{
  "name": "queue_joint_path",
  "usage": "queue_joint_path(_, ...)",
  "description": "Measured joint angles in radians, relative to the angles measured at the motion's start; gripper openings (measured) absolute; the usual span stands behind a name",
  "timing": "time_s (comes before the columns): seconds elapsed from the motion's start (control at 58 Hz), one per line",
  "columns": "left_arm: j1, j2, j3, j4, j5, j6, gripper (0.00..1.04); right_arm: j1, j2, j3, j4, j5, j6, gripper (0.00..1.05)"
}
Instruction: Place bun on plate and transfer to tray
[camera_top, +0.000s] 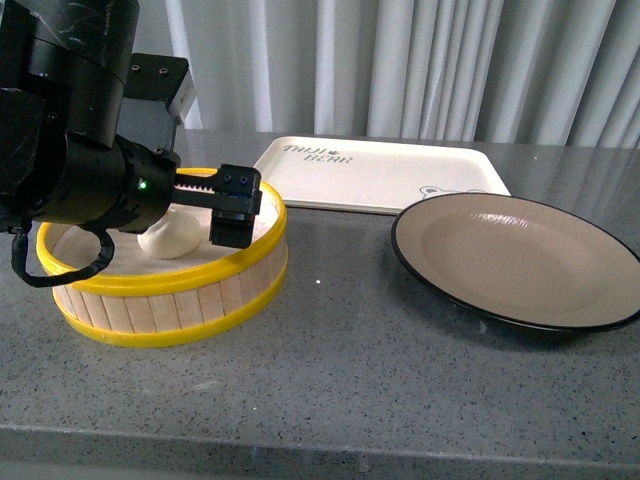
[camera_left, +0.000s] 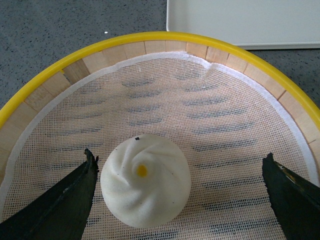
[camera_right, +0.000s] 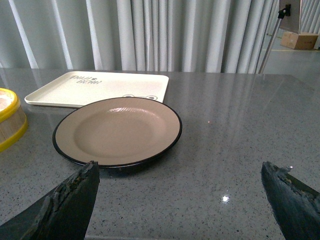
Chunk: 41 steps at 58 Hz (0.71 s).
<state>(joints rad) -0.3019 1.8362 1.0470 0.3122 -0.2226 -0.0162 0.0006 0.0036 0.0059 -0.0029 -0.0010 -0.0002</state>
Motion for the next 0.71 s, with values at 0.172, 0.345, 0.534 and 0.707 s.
queue_joint_path(0.172,0.005,0.010,0.014,-0.013,-0.002,-0.027,0.98,0.000,0.000,0.000,0.000,0.000,0.000,0.96)
queue_joint_path(0.345,0.005,0.020,0.022,-0.018,-0.007,-0.042,0.98,0.000,0.000,0.000,0.000,0.000,0.000,0.96)
queue_joint_path(0.534,0.005,0.023,0.027,-0.018,-0.015,-0.047,0.98,0.000,0.000,0.000,0.000,0.000,0.000,0.96)
queue_joint_path(0.707,0.009,0.023,0.027,-0.018,-0.018,-0.050,0.98,0.000,0.000,0.000,0.000,0.000,0.000,0.96)
